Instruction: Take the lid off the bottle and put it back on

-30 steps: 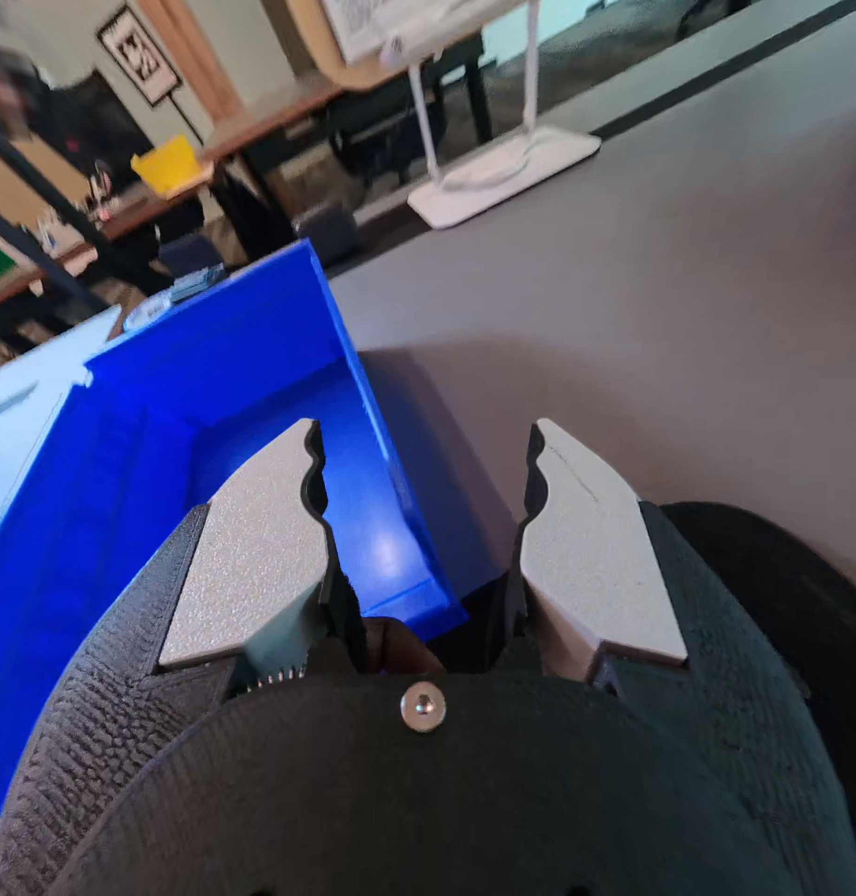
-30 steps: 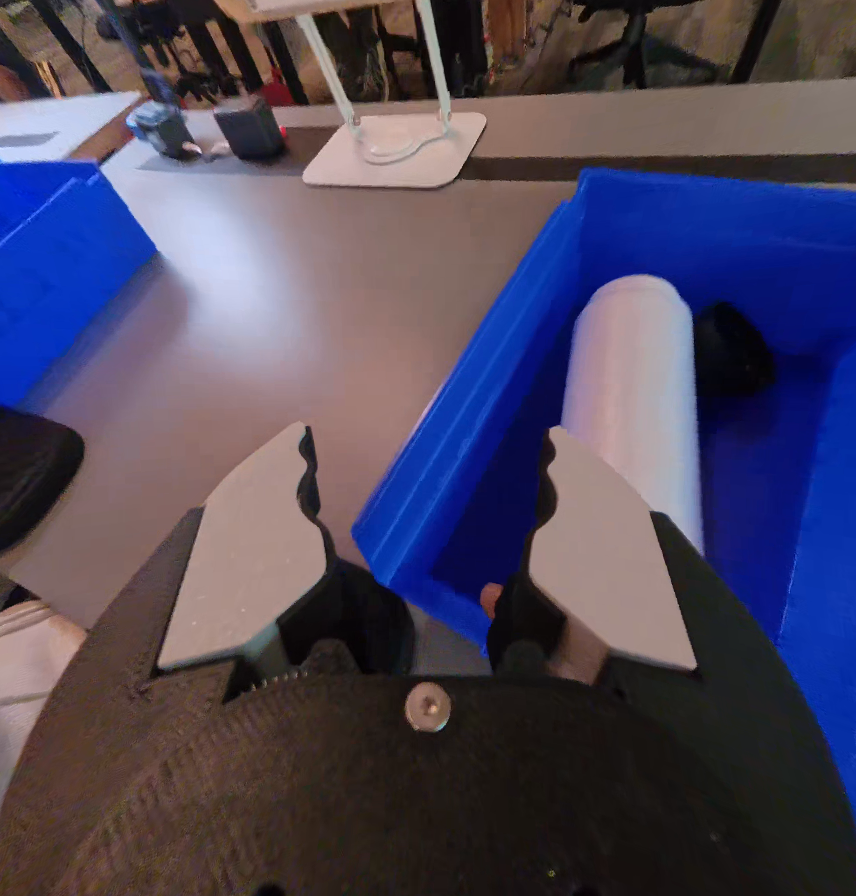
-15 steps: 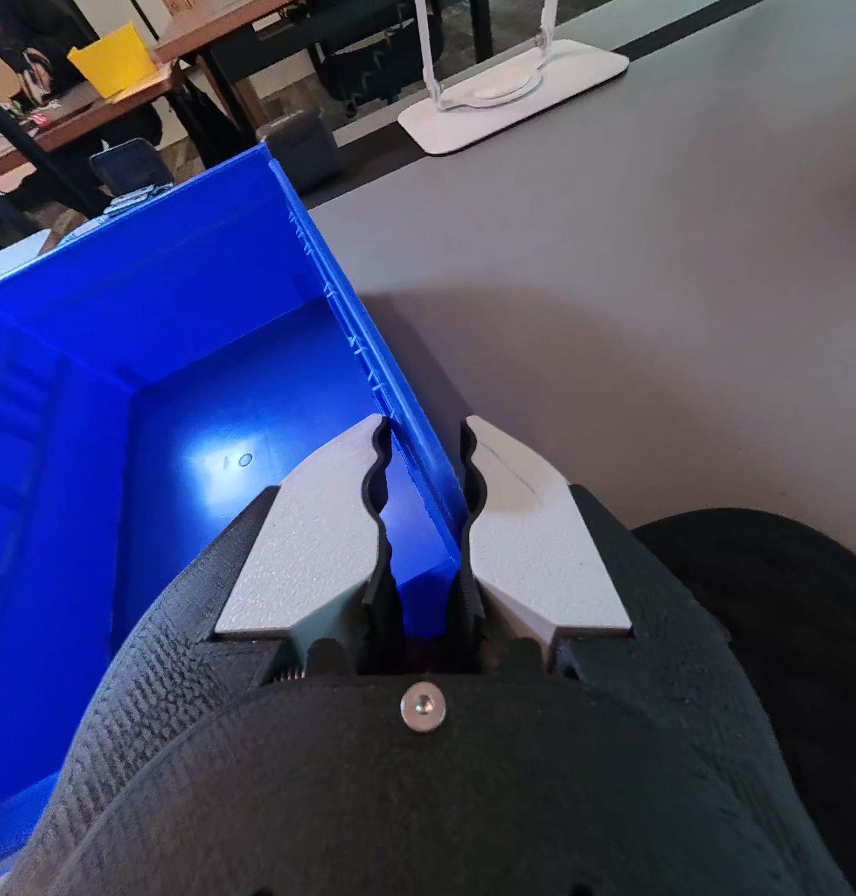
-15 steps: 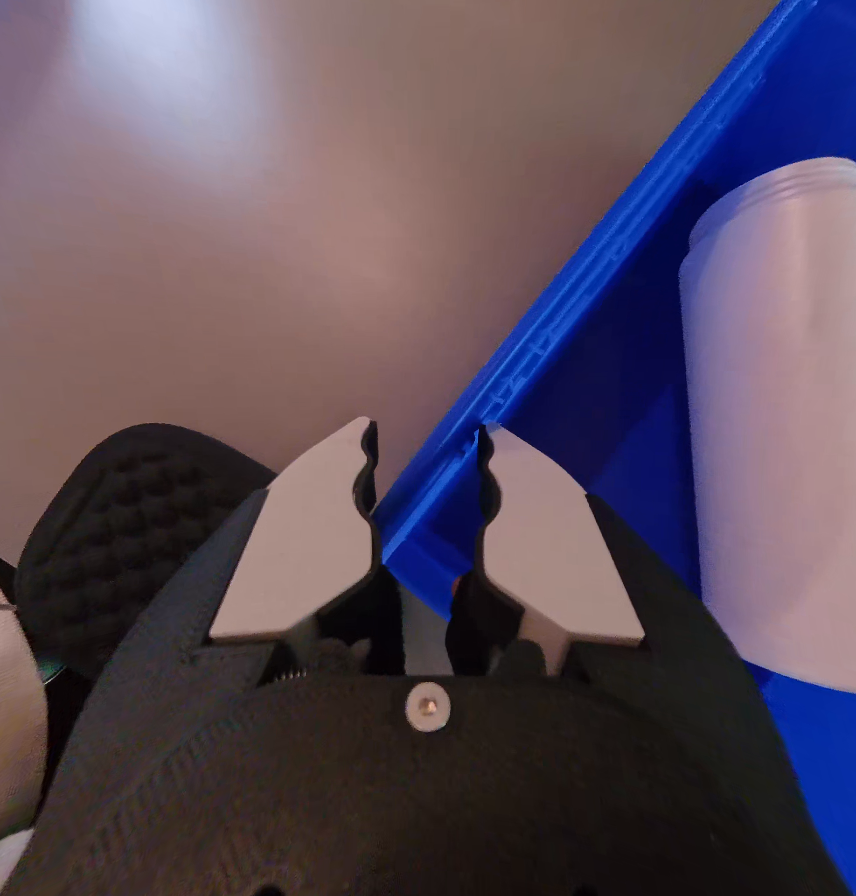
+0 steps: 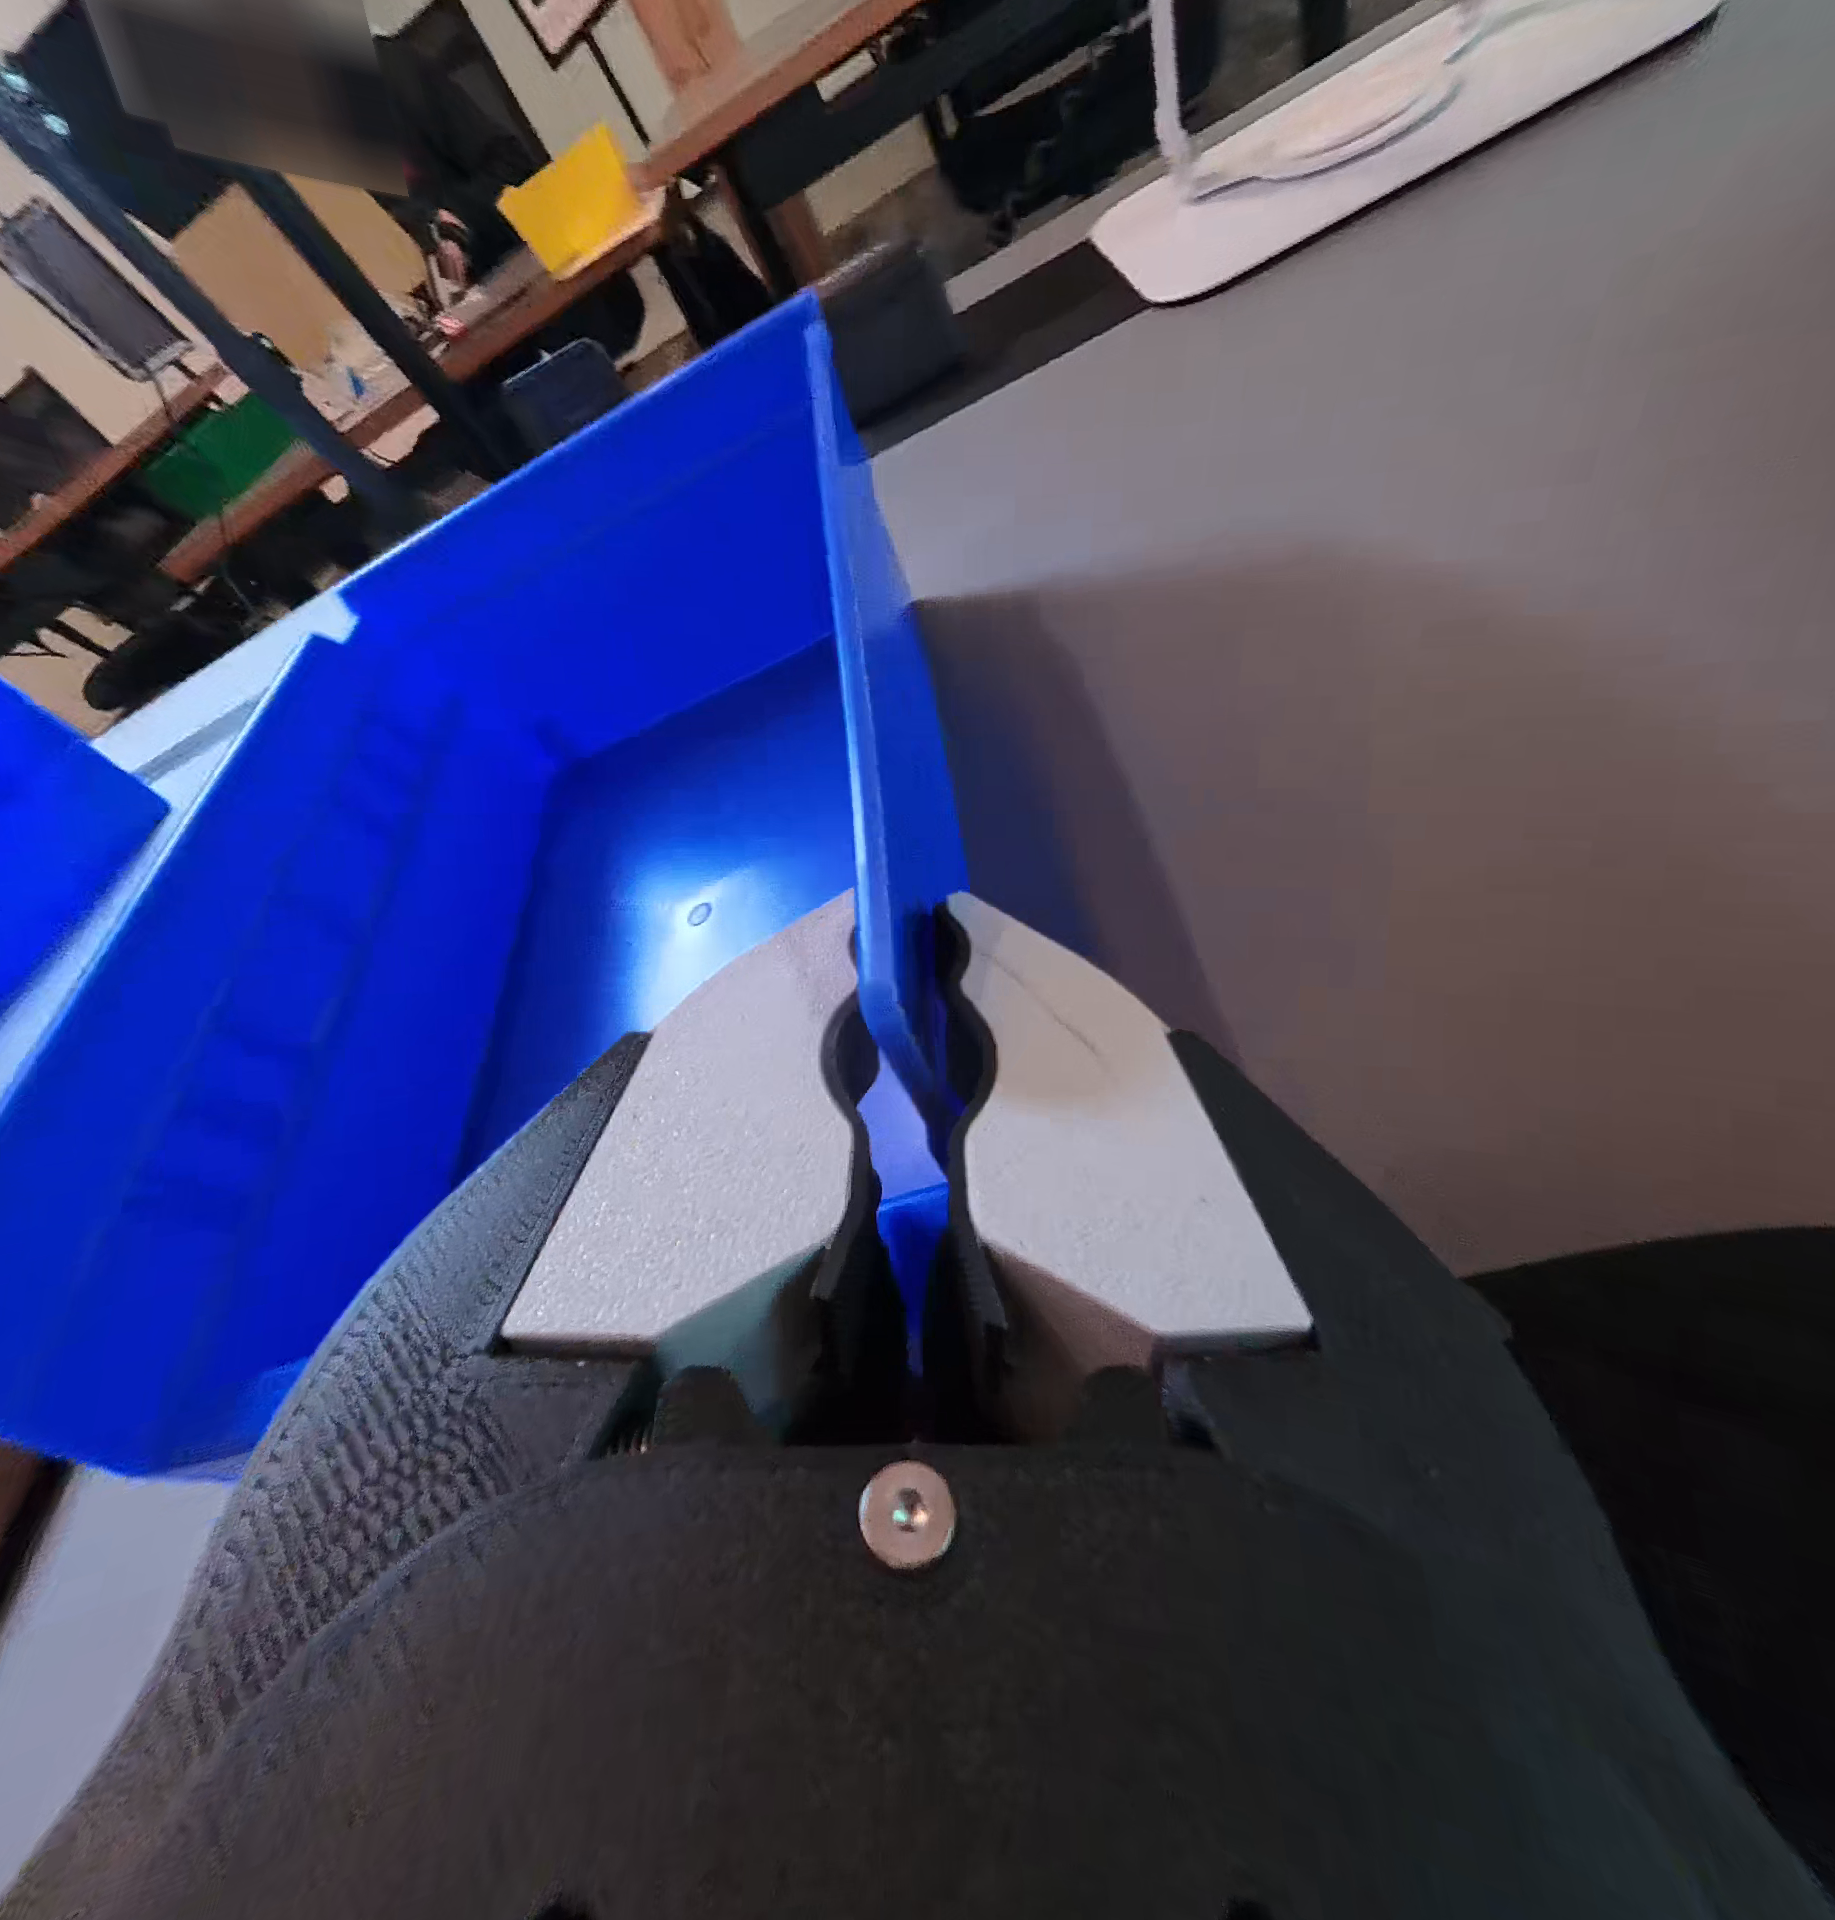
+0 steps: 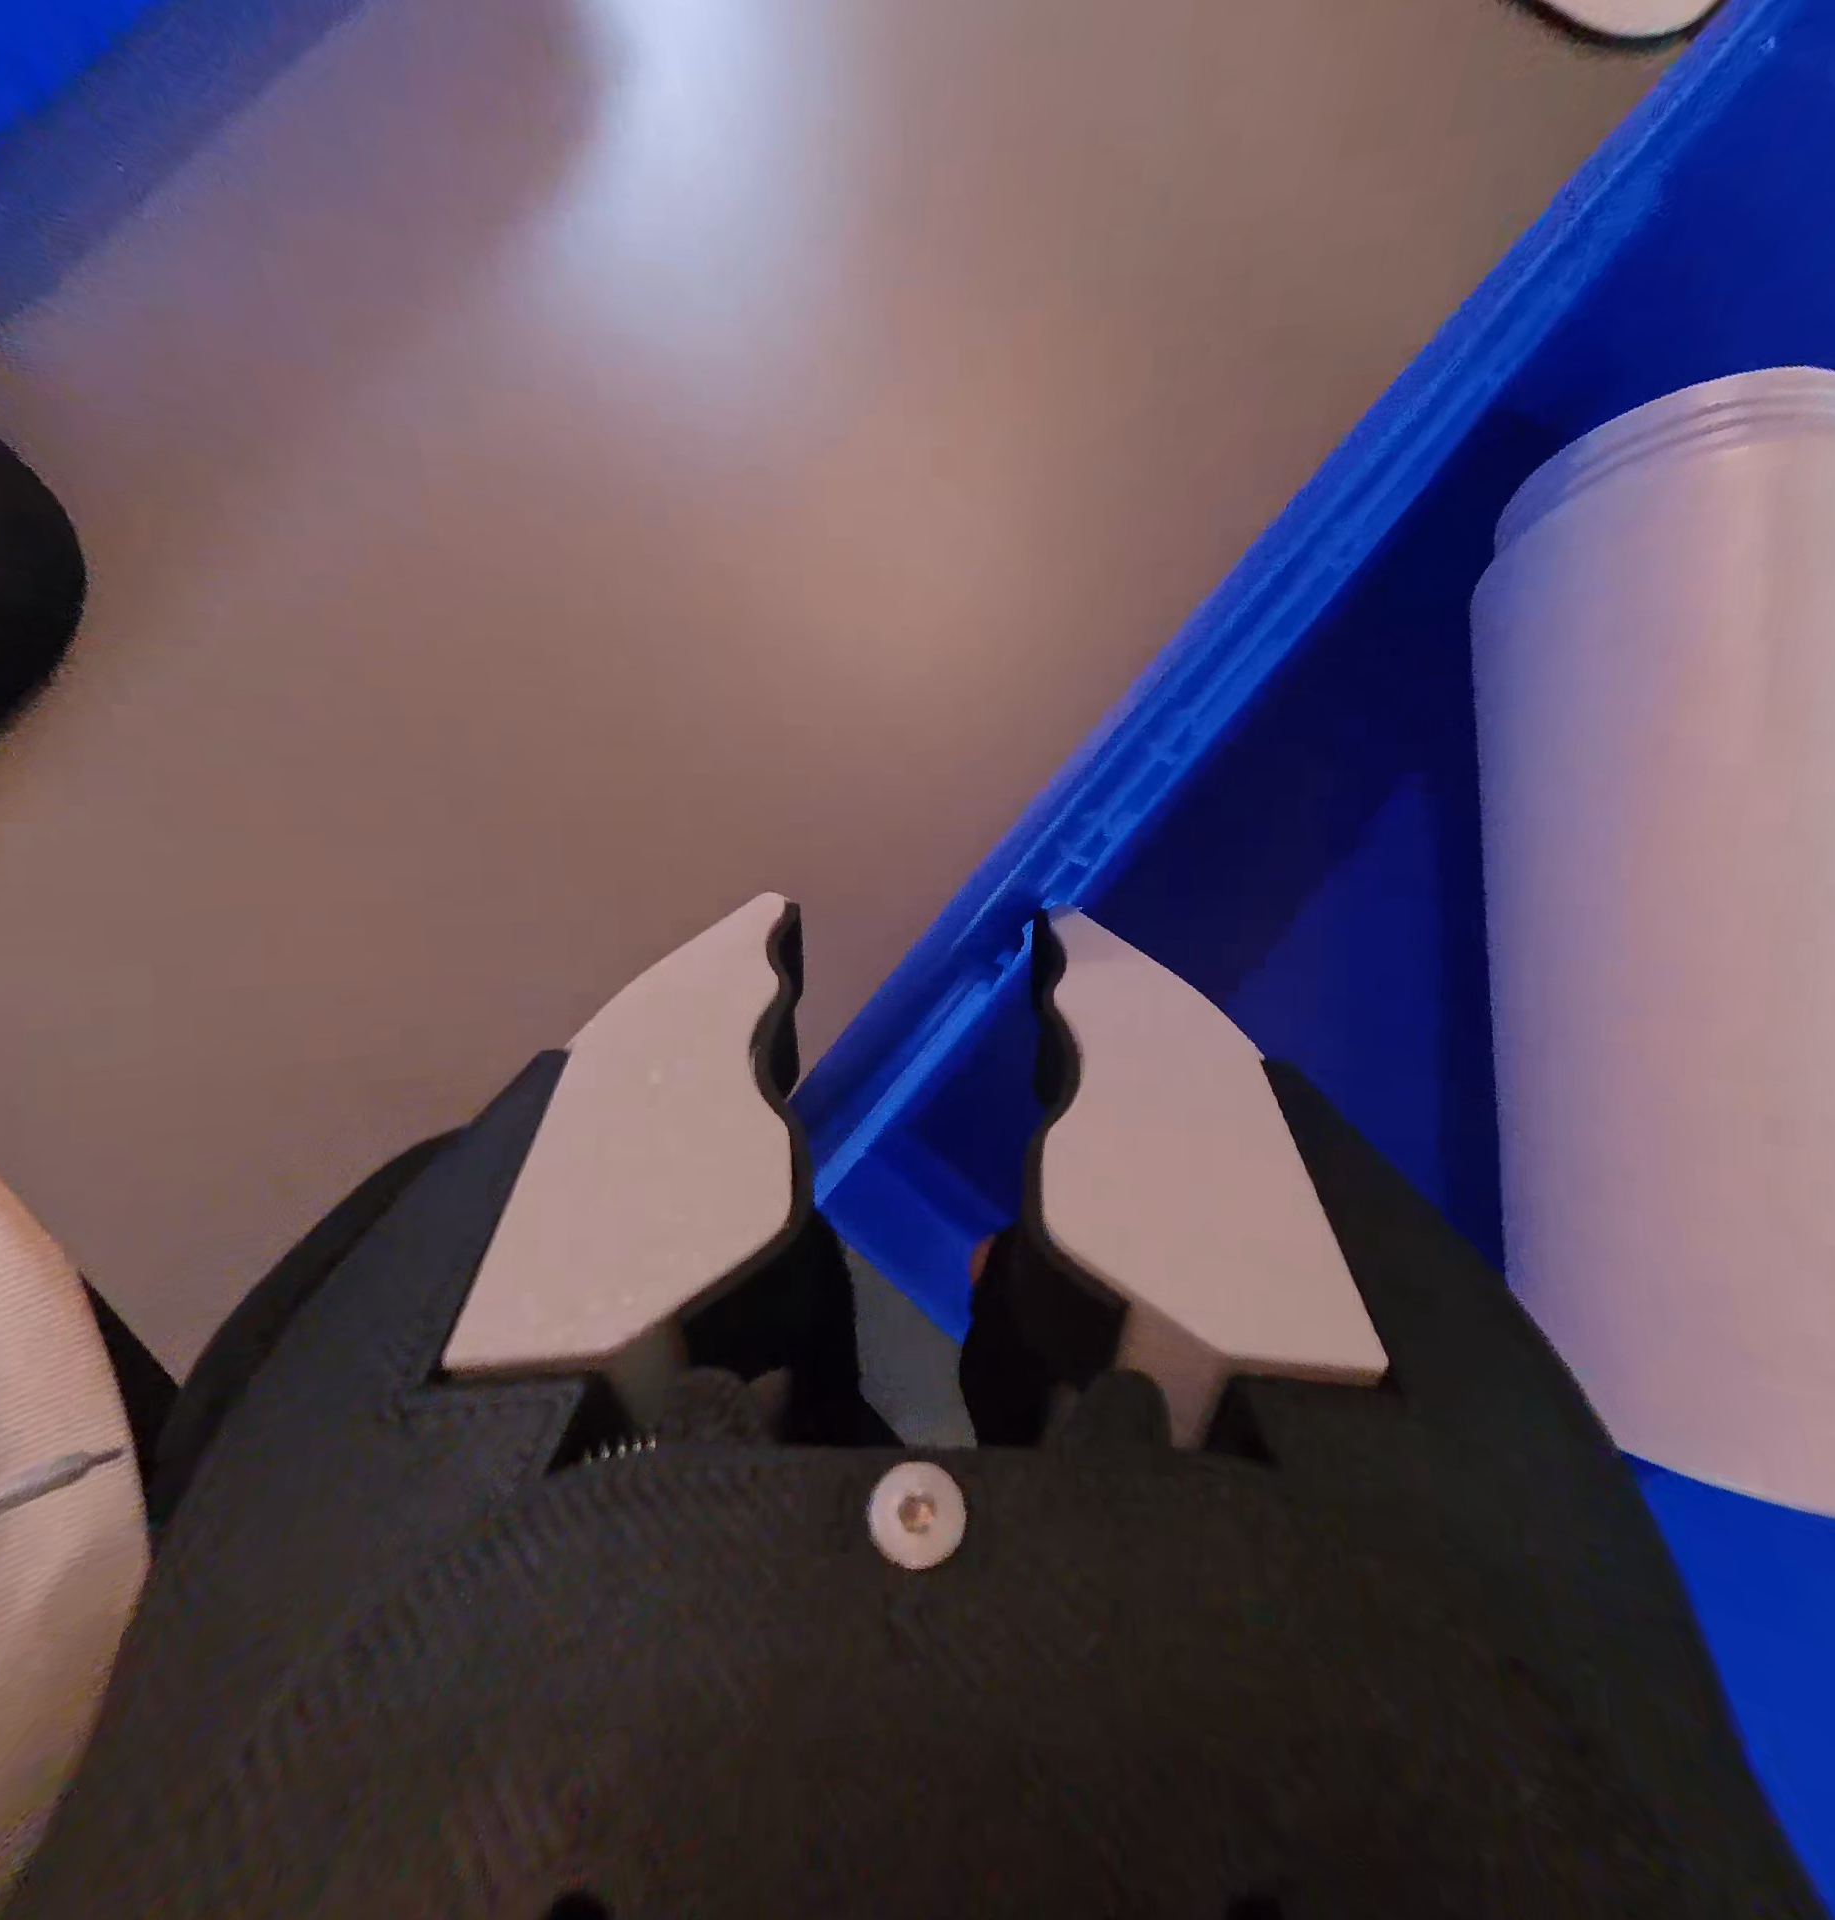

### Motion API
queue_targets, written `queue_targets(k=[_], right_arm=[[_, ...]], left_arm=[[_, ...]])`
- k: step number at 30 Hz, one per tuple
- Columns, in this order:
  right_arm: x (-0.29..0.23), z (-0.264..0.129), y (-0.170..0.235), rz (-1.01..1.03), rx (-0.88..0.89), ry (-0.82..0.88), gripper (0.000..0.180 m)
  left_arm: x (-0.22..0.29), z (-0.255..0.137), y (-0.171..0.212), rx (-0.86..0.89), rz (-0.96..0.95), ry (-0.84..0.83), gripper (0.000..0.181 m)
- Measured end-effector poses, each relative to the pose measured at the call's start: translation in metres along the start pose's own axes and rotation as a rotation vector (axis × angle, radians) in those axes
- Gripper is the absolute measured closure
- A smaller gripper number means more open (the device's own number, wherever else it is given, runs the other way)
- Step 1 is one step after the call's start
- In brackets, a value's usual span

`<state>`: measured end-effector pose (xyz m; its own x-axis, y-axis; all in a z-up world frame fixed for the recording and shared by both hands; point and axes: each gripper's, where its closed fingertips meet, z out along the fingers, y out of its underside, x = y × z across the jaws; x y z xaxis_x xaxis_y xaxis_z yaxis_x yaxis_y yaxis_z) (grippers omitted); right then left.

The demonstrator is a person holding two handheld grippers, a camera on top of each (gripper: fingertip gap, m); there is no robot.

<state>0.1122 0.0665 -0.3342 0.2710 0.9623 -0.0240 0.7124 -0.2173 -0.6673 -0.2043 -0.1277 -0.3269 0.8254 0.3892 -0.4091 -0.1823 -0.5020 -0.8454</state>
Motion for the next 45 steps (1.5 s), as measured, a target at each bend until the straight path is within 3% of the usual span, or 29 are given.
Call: queue_targets(k=[14, 19, 29, 33, 35, 41, 45], right_arm=[[-0.113, 0.091, -0.102, -0.166, 0.11, -0.215, 0.127], [-0.154, 0.12, -0.131, -0.289, 0.099, -0.249, 0.122], [-0.217, 0.169, -0.183, -0.346, 0.172, -0.3, 0.118], [-0.238, 0.181, -0.197, -0.37, 0.195, -0.341, 0.117], [-0.246, 0.186, -0.203, -0.379, 0.213, -0.365, 0.117], [-0.263, 0.194, -0.21, -0.486, 0.228, -0.422, 0.115], [-0.268, 0.168, -0.218, -0.706, 0.298, -0.409, 0.115]], left_arm=[[-0.018, 0.001, 0.007, -0.003, -0.138, -0.044, 0.175], [-0.026, 0.0, 0.011, -0.001, -0.163, -0.062, 0.175], [-0.038, -0.001, 0.015, 0.041, -0.18, -0.094, 0.175], [-0.044, -0.019, 0.003, 0.175, -0.301, 0.047, 0.144], [-0.059, -0.033, -0.001, 0.221, -0.315, 0.078, 0.125], [-0.157, -0.077, 0.002, 0.436, -0.422, 0.007, 0.122], [-0.232, -0.067, 0.053, 0.3, -0.468, -0.161, 0.118]])
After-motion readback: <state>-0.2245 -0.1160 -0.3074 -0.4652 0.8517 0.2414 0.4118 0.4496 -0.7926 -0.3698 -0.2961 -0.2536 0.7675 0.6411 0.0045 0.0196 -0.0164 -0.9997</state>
